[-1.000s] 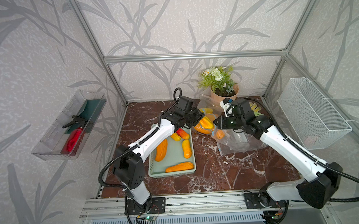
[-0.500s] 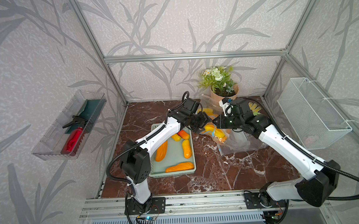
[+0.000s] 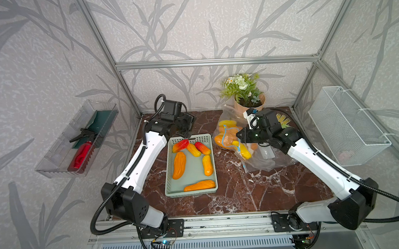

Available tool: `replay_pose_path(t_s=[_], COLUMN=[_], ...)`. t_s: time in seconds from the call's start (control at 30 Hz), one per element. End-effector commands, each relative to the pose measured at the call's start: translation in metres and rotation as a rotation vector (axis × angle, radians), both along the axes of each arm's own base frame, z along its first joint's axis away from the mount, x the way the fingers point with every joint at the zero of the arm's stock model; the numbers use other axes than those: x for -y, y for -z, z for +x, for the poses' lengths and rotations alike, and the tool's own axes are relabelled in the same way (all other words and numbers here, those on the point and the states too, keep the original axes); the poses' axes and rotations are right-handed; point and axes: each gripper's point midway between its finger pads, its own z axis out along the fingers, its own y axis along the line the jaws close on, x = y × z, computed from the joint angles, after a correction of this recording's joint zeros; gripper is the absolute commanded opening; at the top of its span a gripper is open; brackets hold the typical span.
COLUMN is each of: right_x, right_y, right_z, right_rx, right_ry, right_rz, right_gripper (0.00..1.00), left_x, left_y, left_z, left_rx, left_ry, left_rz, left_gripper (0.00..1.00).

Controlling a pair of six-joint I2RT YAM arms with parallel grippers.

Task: Place the mango in a zip-top bag and seal the zipper
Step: Place the mango in the zipper food storage bag, then pick up the mango from the basket.

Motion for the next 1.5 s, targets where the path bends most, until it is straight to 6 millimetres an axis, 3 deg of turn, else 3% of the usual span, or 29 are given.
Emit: replay_pose_path(t_s=[0.0, 0.1, 0.23, 0.33, 0.53, 0.73, 1.07, 1.47], right_x=[-0.006, -0.007, -0.008, -0.009, -0.009, -0.009, -0.011, -0.008], right_y=[-0.012, -0.013, -0.014, -0.013, -0.013, -0.011, -0.008, -0.009], right_z=[0.001, 0.001, 0.002, 0.002, 0.004, 0.006, 0.009, 0.005], right_rx=[0.043, 0.045, 0.046, 0.044, 0.047, 0.044, 0.038, 0.036], right_ry=[-0.026, -0.032, -0.034, -0.033, -0.033, -0.031, -0.032, -0.027], right_rz=[0.021, 0.023, 0.027, 0.03, 0.026, 0.022, 0.025, 0.026], right_gripper=[0.0, 0.0, 0.0, 0.0, 0.0, 0.0, 0.0, 0.0], left_x=[-0.033, -0.051, -0.069, -0.083, -0.09, -0.096, -0.095, -0.088], left_y=[0.05, 0.084, 0.112, 0.131, 0.168, 0.179, 0.198, 0.223], left_z=[0.012, 0.027, 0.044, 0.047, 0.036, 0.02, 0.012, 0.037], left_rx=[-0.1, -0.137, -0.14, -0.173, -0.28, -0.329, -0.412, -0.464], left_ry=[-0.246, -0.393, -0.539, -0.61, -0.7, -0.736, -0.733, -0.706], left_rz=[-0.034, -0.094, -0.128, -0.1, -0.097, -0.06, -0.039, -0.031], left_gripper=[0.65, 0.66, 0.66, 0.66, 0.64, 0.61, 0.62, 0.62])
